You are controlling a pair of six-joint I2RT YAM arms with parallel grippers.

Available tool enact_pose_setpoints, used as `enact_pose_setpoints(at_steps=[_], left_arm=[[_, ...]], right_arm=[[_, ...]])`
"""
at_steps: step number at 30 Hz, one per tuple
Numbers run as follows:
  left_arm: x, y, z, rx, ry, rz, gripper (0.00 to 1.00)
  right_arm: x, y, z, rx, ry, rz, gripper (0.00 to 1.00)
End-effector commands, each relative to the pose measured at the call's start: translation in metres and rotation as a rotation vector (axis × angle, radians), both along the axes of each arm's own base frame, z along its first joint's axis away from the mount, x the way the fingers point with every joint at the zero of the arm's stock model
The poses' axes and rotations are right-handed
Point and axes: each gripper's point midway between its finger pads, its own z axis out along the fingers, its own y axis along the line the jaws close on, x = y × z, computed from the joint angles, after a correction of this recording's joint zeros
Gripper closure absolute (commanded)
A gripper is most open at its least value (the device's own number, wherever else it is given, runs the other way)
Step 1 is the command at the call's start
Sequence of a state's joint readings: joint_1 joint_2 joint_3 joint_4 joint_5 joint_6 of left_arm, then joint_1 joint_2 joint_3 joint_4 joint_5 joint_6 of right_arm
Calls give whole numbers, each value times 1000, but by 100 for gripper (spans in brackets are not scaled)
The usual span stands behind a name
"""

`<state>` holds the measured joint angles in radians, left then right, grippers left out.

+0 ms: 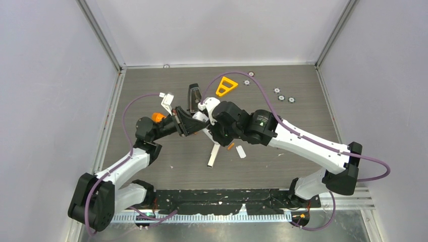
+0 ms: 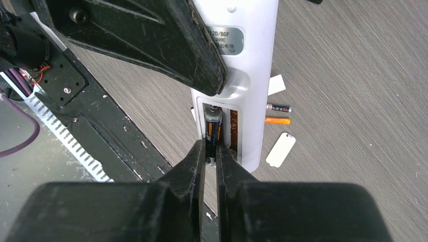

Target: Load the batteries into the remote control

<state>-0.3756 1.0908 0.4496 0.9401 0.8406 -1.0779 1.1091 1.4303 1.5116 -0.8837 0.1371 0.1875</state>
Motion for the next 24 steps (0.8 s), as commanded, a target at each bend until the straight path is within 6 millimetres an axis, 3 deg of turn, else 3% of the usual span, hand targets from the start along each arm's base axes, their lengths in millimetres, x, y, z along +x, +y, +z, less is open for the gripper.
enact_pose_setpoints(at_steps=[1, 18, 24], left_arm=[[-9, 0, 20, -45, -90, -33, 100], [-2, -2, 22, -78, 3, -31, 100], [4, -3, 27, -100, 71, -35, 100]], right_arm=[[2, 3, 14, 13, -14, -8, 84], [18, 6, 28, 58, -59, -100, 69], [27, 5, 34, 92, -72, -145, 72]])
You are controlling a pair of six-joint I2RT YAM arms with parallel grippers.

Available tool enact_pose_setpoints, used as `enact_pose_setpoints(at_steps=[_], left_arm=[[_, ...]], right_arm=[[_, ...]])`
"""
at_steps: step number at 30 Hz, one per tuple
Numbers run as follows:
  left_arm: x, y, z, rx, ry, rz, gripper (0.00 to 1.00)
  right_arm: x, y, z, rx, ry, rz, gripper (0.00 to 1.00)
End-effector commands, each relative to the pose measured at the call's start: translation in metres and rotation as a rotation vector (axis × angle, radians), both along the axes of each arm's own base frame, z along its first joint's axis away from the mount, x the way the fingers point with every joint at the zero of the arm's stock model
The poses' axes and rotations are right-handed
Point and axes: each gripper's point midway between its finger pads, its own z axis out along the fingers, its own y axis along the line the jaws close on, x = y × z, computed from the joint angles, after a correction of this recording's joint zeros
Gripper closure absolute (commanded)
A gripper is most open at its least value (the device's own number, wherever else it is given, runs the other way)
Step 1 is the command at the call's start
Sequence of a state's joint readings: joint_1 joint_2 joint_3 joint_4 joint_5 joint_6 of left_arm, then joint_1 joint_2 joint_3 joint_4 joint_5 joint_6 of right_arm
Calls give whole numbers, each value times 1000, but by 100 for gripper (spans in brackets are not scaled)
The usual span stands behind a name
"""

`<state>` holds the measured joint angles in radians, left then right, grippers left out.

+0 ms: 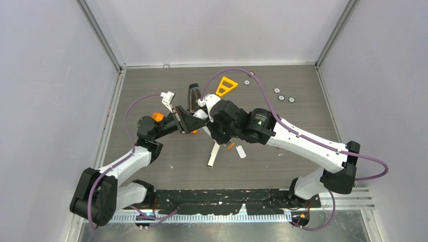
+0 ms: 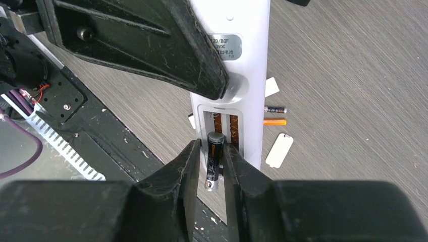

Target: Load the batteries into the remote control

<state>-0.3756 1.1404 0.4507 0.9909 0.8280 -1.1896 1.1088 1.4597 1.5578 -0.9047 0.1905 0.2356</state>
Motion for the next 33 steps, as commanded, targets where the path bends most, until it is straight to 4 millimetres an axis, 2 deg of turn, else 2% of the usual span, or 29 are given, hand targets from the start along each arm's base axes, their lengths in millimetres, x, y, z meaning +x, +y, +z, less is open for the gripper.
enact_pose_setpoints(at_steps=[1, 13, 23, 33], left_arm=[[-1, -1, 29, -65, -20, -23, 100], [3, -1, 27, -128, 190, -62, 100], [0, 1, 28, -176, 263, -80, 100], [-3, 2, 19, -165, 297, -77, 100]], right_arm=[[19, 3, 29, 89, -71, -80, 72], [30, 0, 41, 128, -89, -137, 76], [37, 4, 49, 163, -95, -159, 77], [41, 3, 44, 157, -101, -180, 78]])
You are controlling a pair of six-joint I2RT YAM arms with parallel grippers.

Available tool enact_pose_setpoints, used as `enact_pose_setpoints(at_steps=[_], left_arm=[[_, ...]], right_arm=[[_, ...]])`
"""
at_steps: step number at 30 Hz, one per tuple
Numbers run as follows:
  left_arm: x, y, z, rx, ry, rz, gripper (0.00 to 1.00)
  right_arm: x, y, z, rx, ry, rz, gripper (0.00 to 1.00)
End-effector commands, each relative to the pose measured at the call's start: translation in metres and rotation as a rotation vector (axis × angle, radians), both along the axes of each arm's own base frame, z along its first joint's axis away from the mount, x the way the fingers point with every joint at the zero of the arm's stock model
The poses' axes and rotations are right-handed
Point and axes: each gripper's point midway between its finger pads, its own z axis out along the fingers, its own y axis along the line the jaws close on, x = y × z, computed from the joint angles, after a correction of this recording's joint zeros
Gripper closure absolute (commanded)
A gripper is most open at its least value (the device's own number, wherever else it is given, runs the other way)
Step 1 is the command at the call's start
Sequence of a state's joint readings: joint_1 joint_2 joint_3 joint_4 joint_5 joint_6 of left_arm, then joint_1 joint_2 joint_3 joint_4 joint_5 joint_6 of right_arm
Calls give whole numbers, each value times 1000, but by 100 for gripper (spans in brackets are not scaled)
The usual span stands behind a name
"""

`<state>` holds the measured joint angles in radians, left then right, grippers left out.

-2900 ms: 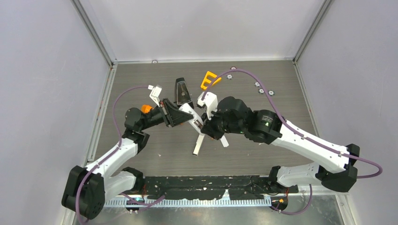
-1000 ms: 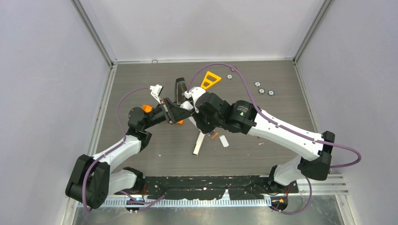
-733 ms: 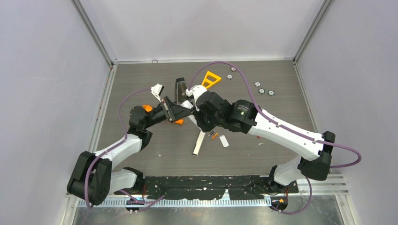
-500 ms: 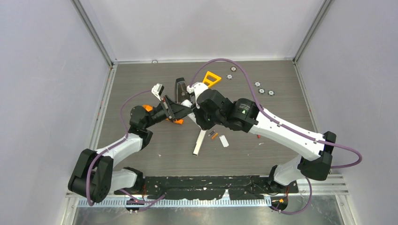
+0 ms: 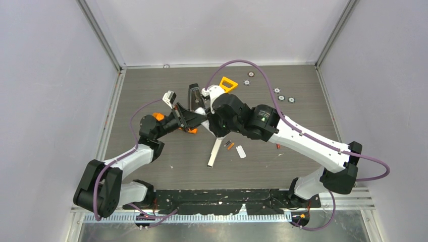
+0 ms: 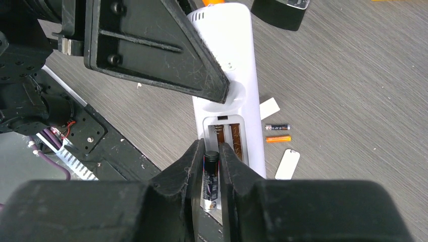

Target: Load the batteries into the remote control

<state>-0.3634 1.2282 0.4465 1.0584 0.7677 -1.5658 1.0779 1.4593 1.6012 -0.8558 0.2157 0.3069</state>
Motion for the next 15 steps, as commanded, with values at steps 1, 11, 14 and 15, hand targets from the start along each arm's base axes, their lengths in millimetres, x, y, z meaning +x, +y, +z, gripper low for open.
enact_pose_setpoints(at_steps=[1, 11, 14, 15], left_arm=[[-20, 1, 16, -29, -69, -63, 100], [-14, -1, -4, 4, 39, -60, 100], [-13, -1, -2, -3, 28, -58, 100], [-12, -1, -1, -6, 21, -57, 100]], right_arm=[[24, -3, 19, 44, -81, -91, 78], [28, 1, 9, 48, -62, -98, 82], [25, 4, 5, 49, -44, -74, 82], [24, 4, 5, 50, -41, -67, 82]])
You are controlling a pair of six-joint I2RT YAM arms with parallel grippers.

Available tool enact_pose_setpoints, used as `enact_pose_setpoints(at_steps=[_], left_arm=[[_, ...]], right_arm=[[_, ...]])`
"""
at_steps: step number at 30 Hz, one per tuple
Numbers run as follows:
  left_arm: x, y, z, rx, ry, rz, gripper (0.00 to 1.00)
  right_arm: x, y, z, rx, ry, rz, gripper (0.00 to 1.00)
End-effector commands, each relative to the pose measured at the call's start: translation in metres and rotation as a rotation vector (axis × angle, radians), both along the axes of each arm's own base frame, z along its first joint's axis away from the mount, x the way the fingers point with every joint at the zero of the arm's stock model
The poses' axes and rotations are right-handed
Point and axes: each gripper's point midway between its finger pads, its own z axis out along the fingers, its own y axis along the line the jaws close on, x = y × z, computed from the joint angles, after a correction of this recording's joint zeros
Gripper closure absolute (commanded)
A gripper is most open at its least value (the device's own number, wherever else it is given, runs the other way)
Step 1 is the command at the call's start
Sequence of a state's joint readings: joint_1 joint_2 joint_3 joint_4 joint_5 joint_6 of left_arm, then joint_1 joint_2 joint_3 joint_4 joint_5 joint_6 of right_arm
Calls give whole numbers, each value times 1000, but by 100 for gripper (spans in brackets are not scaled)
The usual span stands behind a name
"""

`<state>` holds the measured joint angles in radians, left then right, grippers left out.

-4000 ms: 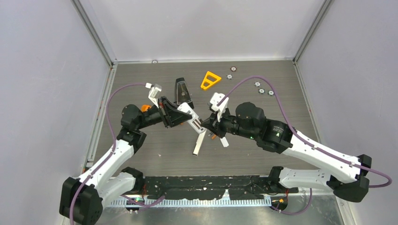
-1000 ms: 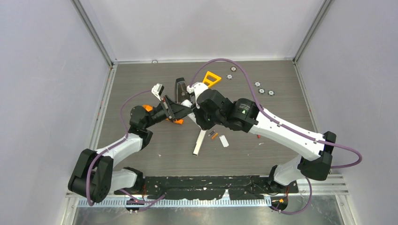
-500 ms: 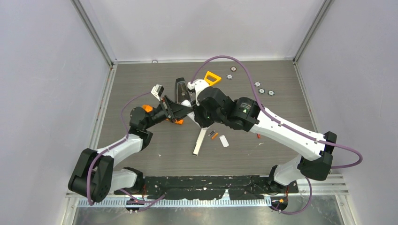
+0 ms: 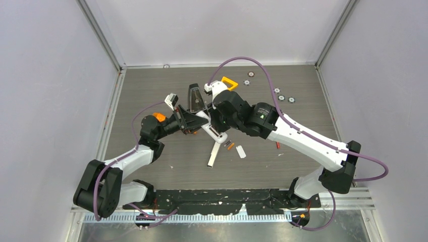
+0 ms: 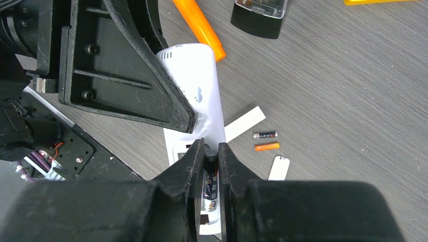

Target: Load the batteries into the remote control

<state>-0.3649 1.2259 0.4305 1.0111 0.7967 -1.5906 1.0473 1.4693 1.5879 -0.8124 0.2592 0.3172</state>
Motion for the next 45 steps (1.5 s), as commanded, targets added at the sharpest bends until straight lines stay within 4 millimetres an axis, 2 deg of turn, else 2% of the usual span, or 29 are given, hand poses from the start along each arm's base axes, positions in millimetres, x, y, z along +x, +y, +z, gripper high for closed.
enact_pose_setpoints(at_steps=[1, 7, 14, 22, 28, 35, 45], left_arm=[[-6, 0, 13, -28, -63, -21, 100], [-3, -1, 10, -23, -84, -15, 100], [-1, -2, 11, -31, -84, -17, 100], [0, -2, 11, -33, -95, -12, 100], [-1, -2, 14, -45, -75, -18, 100], [-2, -2, 15, -65, -34, -37, 100], [1, -2, 16, -93, -18, -40, 100]], right_arm=[[2, 8, 7, 46, -7, 15, 82], [-11, 9, 16, 84, 36, 89, 82], [-21, 7, 0, 43, 93, 132, 82], [-29, 3, -9, 3, 155, 145, 80], [-23, 1, -16, -18, 133, 122, 78], [-16, 7, -19, -14, 113, 115, 77], [-14, 9, -19, -12, 111, 106, 64]])
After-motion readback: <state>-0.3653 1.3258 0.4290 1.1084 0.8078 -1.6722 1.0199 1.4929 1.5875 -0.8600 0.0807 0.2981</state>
